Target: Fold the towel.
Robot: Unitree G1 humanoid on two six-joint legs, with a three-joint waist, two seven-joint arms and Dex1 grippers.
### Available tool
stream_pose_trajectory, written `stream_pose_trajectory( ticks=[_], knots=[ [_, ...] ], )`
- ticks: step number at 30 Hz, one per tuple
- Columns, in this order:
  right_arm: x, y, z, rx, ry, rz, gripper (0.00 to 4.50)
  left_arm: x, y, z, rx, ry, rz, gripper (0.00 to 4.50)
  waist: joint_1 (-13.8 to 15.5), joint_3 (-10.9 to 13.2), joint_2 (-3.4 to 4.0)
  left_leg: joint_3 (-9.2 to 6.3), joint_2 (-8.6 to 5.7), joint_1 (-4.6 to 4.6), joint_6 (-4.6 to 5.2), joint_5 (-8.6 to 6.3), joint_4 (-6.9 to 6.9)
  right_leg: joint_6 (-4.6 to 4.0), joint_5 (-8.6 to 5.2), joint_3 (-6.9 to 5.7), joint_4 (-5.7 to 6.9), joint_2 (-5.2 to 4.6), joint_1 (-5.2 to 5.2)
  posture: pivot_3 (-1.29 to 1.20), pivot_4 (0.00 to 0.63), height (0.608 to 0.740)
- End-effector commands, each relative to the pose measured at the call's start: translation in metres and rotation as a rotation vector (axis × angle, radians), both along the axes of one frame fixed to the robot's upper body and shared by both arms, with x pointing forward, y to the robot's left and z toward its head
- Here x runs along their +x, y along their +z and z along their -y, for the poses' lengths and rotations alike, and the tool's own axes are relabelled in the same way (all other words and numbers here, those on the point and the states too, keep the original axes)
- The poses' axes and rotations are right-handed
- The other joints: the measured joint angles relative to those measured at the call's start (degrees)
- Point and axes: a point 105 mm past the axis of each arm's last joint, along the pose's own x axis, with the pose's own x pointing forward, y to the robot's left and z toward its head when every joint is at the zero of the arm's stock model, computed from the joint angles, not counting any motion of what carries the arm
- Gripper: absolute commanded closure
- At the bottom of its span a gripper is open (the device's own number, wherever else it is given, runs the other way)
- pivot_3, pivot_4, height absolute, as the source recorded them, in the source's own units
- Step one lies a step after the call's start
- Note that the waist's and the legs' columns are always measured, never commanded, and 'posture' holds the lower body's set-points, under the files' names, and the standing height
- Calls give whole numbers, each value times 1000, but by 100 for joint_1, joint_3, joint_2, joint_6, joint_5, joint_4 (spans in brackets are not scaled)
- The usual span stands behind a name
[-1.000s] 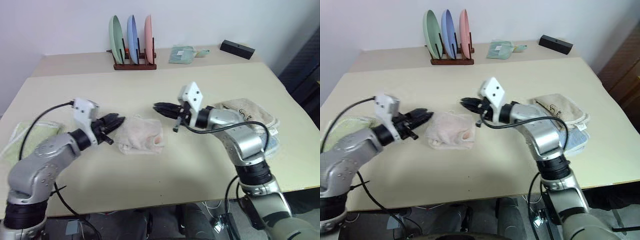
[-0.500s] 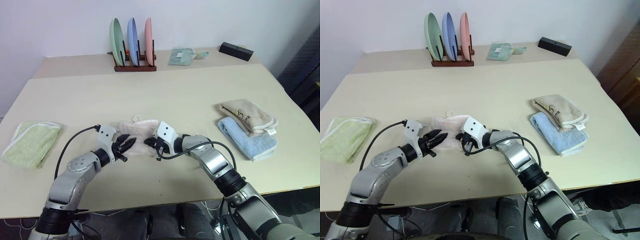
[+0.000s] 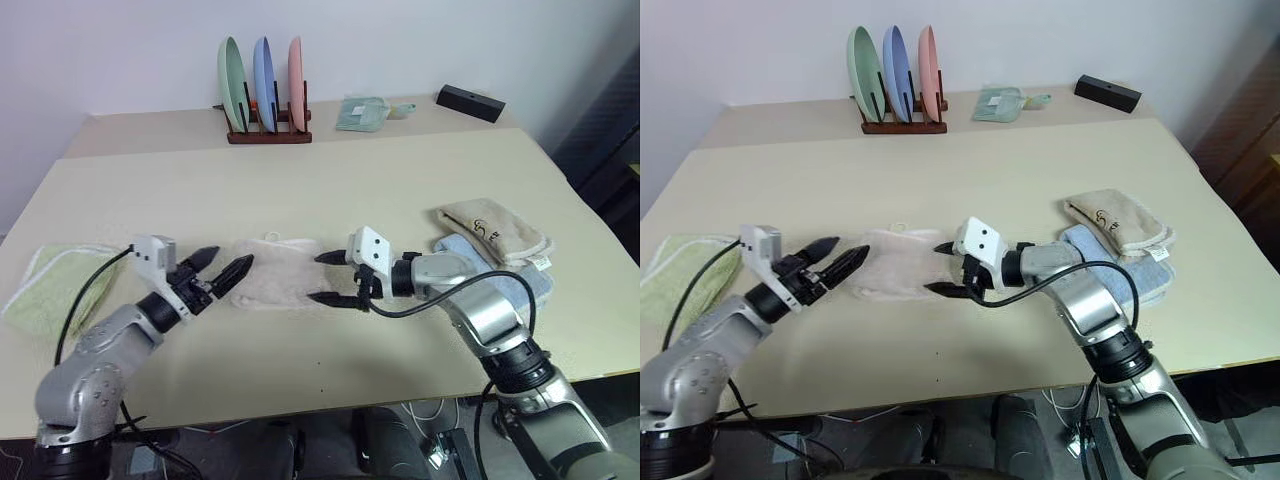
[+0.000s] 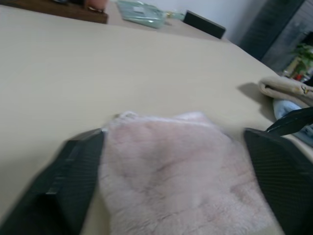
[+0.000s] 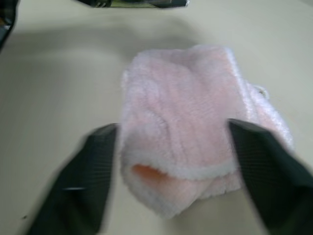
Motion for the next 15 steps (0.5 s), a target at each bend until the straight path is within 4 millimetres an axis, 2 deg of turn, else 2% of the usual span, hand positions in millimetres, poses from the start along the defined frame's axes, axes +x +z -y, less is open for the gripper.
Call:
stream_pose_trajectory(
  ticks=[1, 4, 10, 13, 15],
  knots=[
    [0, 18, 4, 7, -4, 81, 45, 5, -21, -29, -36, 169, -152, 0, 5, 0, -1, 0, 0, 1, 0, 0, 0, 0, 0, 0, 0, 0, 1, 0, 150, 737],
    [0, 17, 2, -5, 4, 104, 45, 7, -31, -8, -74, 88, -216, 0, 15, 4, -7, 1, -1, -2, -1, 0, 0, 0, 0, 0, -2, 0, -1, 0, 150, 737],
    [0, 17, -2, 4, 0, 126, 45, 20, -45, 19, -62, 41, -265, 0, 105, 4, -8, 1, -3, -3, -2, 0, 4, 1, 0, -2, -3, -3, 0, 0, 150, 737],
    [0, 17, -1, 2, -14, 135, 0, 24, -43, 28, -78, 31, -250, 851, 121, 4, -8, 2, -3, -3, -2, 0, 4, 1, 0, -1, -3, -3, 0, 0, 150, 737],
    [0, 16, 0, -1, -25, 140, 0, 26, -43, 33, -70, 33, -236, 1838, 122, 4, -8, 2, -3, -4, -3, 0, 4, 0, 0, 0, -4, -3, -1, 0, 150, 737]
  ],
)
